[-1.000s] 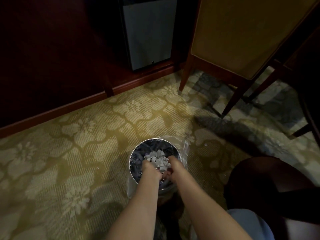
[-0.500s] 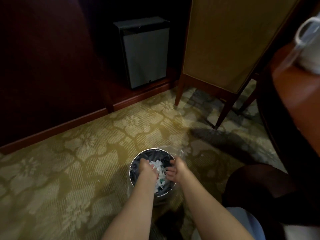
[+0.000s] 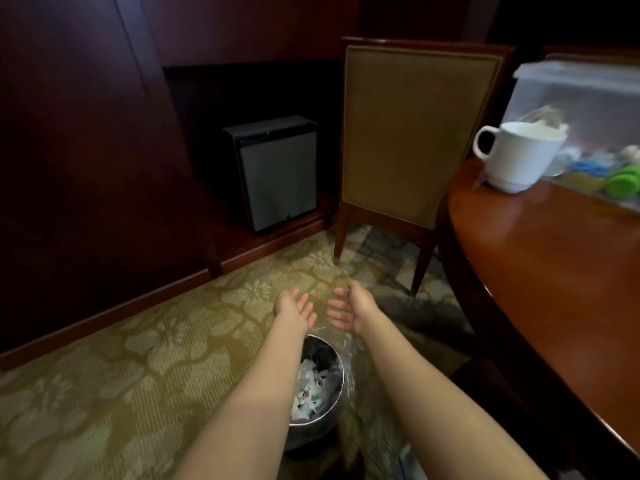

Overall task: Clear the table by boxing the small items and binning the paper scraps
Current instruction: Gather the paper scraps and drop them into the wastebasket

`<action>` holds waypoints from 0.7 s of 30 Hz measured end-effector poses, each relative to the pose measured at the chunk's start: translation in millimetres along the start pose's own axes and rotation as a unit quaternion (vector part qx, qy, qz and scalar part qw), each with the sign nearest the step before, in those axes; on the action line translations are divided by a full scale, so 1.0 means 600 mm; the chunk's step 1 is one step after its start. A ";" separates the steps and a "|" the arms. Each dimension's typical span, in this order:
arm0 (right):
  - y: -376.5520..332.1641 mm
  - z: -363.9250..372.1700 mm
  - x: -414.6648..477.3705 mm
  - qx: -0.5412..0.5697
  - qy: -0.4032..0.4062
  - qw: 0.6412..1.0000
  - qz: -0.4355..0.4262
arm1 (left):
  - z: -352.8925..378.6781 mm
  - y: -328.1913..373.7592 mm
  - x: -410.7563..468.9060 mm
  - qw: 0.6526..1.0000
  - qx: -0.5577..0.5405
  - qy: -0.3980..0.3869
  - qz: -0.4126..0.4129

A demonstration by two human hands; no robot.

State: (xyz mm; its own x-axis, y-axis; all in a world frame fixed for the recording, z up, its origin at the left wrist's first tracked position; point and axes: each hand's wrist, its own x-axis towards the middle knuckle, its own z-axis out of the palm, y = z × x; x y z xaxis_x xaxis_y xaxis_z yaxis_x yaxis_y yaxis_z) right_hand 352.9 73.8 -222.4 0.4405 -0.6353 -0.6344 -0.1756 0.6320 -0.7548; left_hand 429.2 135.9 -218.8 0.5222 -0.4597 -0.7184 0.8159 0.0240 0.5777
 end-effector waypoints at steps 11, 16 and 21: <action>-0.181 -0.044 -0.154 0.060 -0.036 0.990 -0.126 | 0.106 0.060 -0.153 0.989 0.027 -0.114 0.084; -0.222 -0.108 -0.217 0.080 -0.018 0.981 -0.177 | 0.156 0.046 -0.222 0.962 0.104 -0.202 0.154; -0.240 -0.202 -0.275 0.091 0.039 0.971 -0.218 | 0.215 0.009 -0.290 0.924 0.173 -0.272 0.206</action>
State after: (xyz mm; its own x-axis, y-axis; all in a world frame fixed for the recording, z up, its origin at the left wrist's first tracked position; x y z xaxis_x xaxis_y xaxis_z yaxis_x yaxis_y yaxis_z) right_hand 198.7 33.8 -29.5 0.3687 -0.8870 -0.2780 0.1731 0.3594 -0.9170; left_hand 310.4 101.5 -40.5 0.4923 -0.8551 -0.1624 0.3984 0.0555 0.9155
